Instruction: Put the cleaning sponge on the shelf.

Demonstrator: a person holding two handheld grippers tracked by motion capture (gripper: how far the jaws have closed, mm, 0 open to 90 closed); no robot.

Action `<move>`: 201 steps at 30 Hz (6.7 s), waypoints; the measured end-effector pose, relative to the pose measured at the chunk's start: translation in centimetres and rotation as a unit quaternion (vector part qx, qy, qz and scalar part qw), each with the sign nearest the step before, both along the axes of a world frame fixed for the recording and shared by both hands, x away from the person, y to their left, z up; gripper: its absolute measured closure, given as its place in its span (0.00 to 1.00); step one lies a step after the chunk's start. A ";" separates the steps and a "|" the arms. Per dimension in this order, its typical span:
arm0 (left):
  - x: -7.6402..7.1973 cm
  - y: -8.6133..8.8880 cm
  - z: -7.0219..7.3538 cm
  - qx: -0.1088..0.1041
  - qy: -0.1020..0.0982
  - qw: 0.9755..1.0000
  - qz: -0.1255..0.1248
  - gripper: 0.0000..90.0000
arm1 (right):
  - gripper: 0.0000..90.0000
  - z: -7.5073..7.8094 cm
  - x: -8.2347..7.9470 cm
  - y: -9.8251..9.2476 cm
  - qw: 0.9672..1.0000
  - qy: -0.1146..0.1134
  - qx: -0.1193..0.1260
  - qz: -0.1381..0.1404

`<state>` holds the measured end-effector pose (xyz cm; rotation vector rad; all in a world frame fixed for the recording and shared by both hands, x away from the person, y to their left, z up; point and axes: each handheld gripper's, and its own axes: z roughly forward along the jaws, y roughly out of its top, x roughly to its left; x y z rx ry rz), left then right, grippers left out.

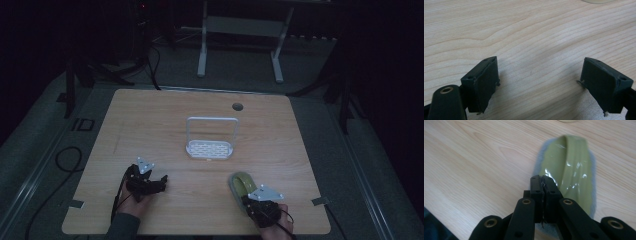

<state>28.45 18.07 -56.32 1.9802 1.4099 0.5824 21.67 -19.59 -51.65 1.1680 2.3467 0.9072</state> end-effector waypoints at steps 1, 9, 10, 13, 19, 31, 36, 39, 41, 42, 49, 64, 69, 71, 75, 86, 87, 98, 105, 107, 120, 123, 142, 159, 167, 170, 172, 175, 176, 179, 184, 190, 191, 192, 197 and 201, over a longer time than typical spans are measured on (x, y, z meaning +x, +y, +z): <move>0.0 0.0 0.0 0.000 0.000 1.000 0.000 0.17 | 0.97 0.1 0.1 -0.5 1.000 0.000 -0.002 -0.003; 0.0 0.0 0.0 0.000 0.000 1.000 0.000 0.17 | 0.95 1.0 0.7 -2.2 1.000 0.013 0.009 0.000; 0.0 0.0 0.0 0.000 0.000 1.000 0.000 0.17 | 0.94 1.2 0.8 -2.2 1.000 0.013 0.011 0.003; 0.0 0.0 0.0 0.000 0.000 1.000 0.000 0.17 | 0.93 1.9 0.9 -2.3 1.000 0.013 0.014 0.015; 0.0 0.0 0.0 0.000 0.000 1.000 0.000 0.17 | 0.85 2.9 1.4 -2.1 1.000 0.007 0.005 0.023; 0.0 0.0 0.0 0.000 0.000 1.000 0.000 0.17 | 0.72 3.8 2.6 -2.4 0.999 0.021 -0.003 0.034; 0.0 0.0 0.0 0.000 0.000 1.000 0.000 0.17 | 0.69 4.0 3.5 -2.6 0.999 0.039 -0.003 0.035; 0.0 0.0 0.0 0.000 0.000 1.000 0.000 0.17 | 0.68 4.1 4.0 -2.7 0.998 0.048 -0.010 0.038; 0.0 0.0 0.0 0.000 0.000 1.000 0.000 0.17 | 0.68 4.2 4.1 -2.7 0.998 0.050 -0.012 0.039; 0.0 0.0 0.0 0.000 0.000 1.000 0.000 0.17 | 0.68 4.2 4.2 -2.7 0.998 0.052 -0.016 0.041; 0.0 0.0 0.0 0.000 0.000 1.000 0.000 0.17 | 0.66 4.4 5.1 -2.3 0.995 0.067 -0.039 0.056; 0.0 0.0 0.0 0.000 0.000 1.000 0.000 0.17 | 0.59 5.0 6.4 -1.6 0.989 0.097 -0.074 0.080; 0.0 0.0 0.0 0.000 0.000 1.000 0.000 0.17 | 0.56 4.9 6.9 -0.9 0.985 0.114 -0.094 0.091; 0.0 0.0 0.0 0.000 0.000 1.000 0.000 0.17 | 0.55 4.9 7.0 -0.9 0.984 0.116 -0.097 0.092; 0.0 0.0 0.0 0.000 0.000 1.000 0.000 0.17 | 0.54 4.9 7.6 -0.3 0.979 0.139 -0.114 0.096; 0.0 0.0 0.0 0.000 0.000 1.000 0.000 0.17 | 0.60 5.1 8.8 0.1 0.973 0.165 -0.128 0.101; 0.0 0.0 0.0 0.000 0.000 1.000 0.000 0.17 | 0.61 5.1 9.0 0.1 0.971 0.174 -0.128 0.103; 0.0 0.0 0.0 0.000 0.000 1.000 0.000 0.17 | 0.63 5.2 9.8 0.8 0.962 0.206 -0.140 0.108; 0.0 0.0 0.0 -0.001 0.000 1.000 0.001 0.17 | 0.64 5.1 10.4 1.5 0.956 0.220 -0.159 0.114; 0.0 0.0 0.0 -0.001 0.000 1.000 0.001 0.17 | 0.65 4.9 10.5 1.7 0.953 0.225 -0.165 0.116; 0.0 0.0 0.0 0.000 -0.001 1.000 0.000 0.17 | 0.72 4.5 11.1 2.4 0.941 0.246 -0.200 0.120; 0.0 0.0 0.0 0.000 0.000 1.000 0.000 0.17 | 0.72 4.4 11.2 2.6 0.939 0.249 -0.205 0.121; 0.0 0.0 0.0 -0.001 0.000 1.000 0.001 0.17 | 0.79 5.0 11.0 3.2 0.932 0.217 -0.242 0.160; 0.0 0.0 0.0 -0.001 0.000 1.000 0.001 0.17 | 0.79 6.3 11.0 4.2 0.933 0.131 -0.265 0.206; 0.0 0.0 0.0 -0.001 0.000 1.000 0.001 0.17 | 0.79 6.8 11.1 4.9 0.930 0.095 -0.273 0.229; 0.0 0.0 0.0 -0.001 0.000 1.000 0.001 0.17 | 0.79 7.0 11.1 5.2 0.927 0.085 -0.281 0.235; 0.0 0.0 0.0 -0.001 0.000 1.000 0.001 0.17 | 0.79 7.1 11.2 5.5 0.925 0.081 -0.282 0.240; 0.0 0.0 0.0 -0.001 0.000 1.000 0.001 0.17 | 0.79 7.2 11.3 5.8 0.924 0.075 -0.286 0.244; 0.0 0.0 0.0 -0.001 0.000 1.000 0.001 0.17 | 0.79 7.2 11.3 5.9 0.923 0.071 -0.287 0.247; 0.0 0.0 0.0 -0.002 -0.001 1.000 0.000 0.17 | 0.79 7.3 11.4 6.3 0.921 0.066 -0.289 0.252; 0.0 -0.1 0.0 -0.002 -0.001 1.000 -0.001 0.17 | 0.79 7.5 11.6 6.7 0.919 0.058 -0.294 0.256; 0.0 -0.1 0.0 -0.002 -0.001 1.000 -0.001 0.17 | 0.79 7.5 11.8 7.2 0.916 0.051 -0.298 0.264; 0.0 -0.1 0.0 -0.002 -0.001 1.000 -0.001 0.17 | 0.79 7.5 11.9 7.3 0.916 0.051 -0.299 0.264; 0.0 -0.1 0.0 -0.002 -0.001 1.000 -0.001 0.17 | 0.79 7.5 11.9 7.3 0.914 0.049 -0.300 0.267; 0.1 -0.1 0.0 -0.002 -0.001 1.000 -0.002 0.17 | 0.79 7.5 12.0 7.8 0.911 0.043 -0.306 0.272; 0.1 -0.1 0.0 -0.002 -0.001 1.000 -0.002 0.17 | 0.79 7.6 12.1 8.2 0.909 0.037 -0.309 0.277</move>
